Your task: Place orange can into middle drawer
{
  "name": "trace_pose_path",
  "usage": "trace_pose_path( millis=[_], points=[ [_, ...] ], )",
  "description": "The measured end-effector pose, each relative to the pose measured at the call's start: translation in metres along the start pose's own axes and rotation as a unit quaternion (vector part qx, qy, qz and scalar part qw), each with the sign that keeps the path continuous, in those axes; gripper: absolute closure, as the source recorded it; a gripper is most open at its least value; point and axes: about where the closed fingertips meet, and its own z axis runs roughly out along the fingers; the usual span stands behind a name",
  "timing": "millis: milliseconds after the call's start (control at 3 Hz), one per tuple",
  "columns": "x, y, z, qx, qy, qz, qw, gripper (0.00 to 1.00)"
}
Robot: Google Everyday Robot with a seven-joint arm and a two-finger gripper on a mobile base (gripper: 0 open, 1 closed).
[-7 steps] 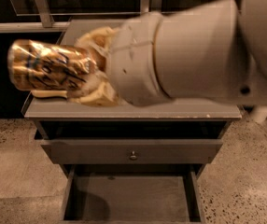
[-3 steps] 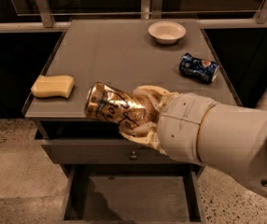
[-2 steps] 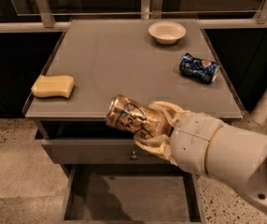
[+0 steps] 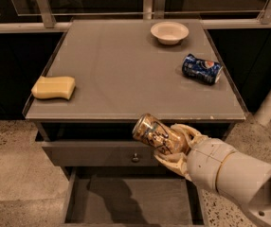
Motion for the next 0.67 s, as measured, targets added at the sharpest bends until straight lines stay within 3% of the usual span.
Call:
trace_pose_path(
  millis=[333,667],
  points=[
    [0.000,0.000,0.000,0.000,0.000,0.000,1.0000,1.00],
    [0.035,0.012,0.014,0.004,0.009,0.036,0.9993,1.00]
  ],
)
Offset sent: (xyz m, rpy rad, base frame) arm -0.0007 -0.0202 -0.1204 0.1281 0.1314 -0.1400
